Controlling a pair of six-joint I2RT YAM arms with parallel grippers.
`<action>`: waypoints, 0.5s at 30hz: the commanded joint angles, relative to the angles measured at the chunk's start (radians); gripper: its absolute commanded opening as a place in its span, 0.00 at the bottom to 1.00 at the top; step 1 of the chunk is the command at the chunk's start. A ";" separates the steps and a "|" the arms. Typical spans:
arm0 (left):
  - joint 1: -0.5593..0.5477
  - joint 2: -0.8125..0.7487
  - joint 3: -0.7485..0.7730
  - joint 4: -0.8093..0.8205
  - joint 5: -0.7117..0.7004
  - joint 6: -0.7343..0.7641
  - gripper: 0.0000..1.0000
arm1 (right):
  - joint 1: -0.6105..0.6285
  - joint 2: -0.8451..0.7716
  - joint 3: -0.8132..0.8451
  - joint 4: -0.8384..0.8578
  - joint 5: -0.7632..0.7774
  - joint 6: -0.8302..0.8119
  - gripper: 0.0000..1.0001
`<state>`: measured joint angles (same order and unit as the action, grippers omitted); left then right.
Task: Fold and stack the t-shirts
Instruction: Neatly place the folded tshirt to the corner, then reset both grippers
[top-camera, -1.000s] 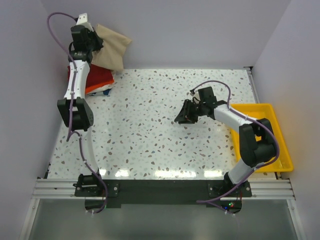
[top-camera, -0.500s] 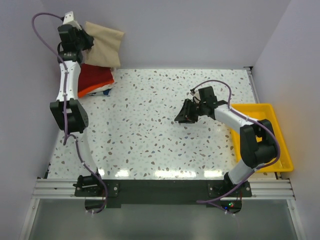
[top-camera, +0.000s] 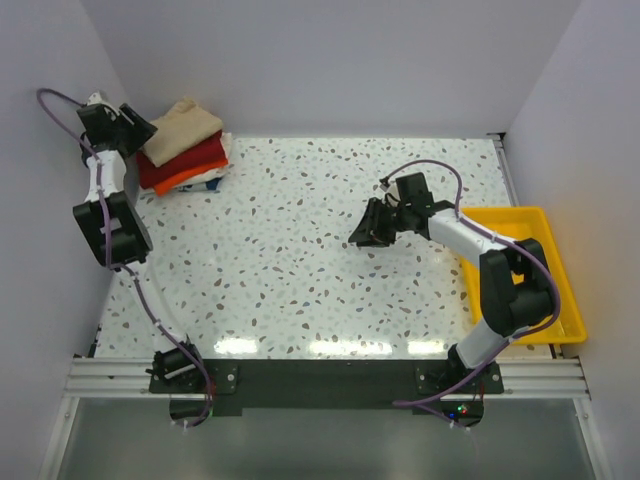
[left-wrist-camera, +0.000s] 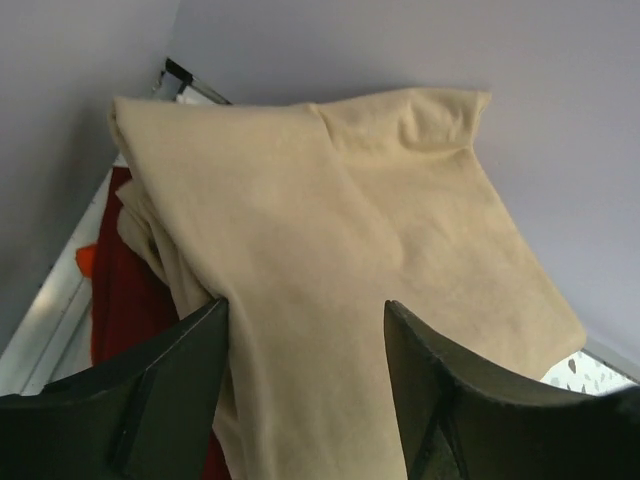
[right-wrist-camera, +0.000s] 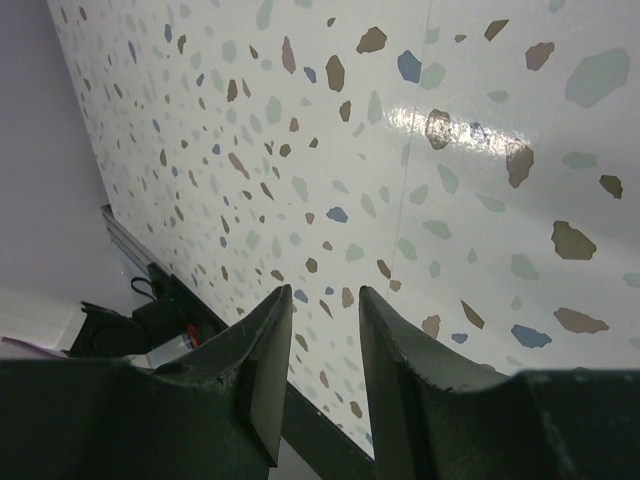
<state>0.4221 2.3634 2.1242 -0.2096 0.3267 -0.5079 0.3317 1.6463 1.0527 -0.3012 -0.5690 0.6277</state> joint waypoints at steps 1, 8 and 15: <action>-0.023 -0.093 -0.036 0.096 0.020 -0.043 0.68 | 0.009 -0.055 0.009 -0.004 0.003 -0.016 0.37; -0.039 -0.171 -0.061 0.084 0.037 -0.037 0.68 | 0.010 -0.085 -0.019 0.014 0.000 -0.011 0.37; -0.083 -0.268 -0.199 0.098 0.023 -0.035 0.70 | 0.010 -0.129 -0.023 0.008 0.023 -0.023 0.38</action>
<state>0.3649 2.1738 1.9739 -0.1703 0.3378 -0.5323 0.3359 1.5742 1.0275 -0.3004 -0.5652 0.6266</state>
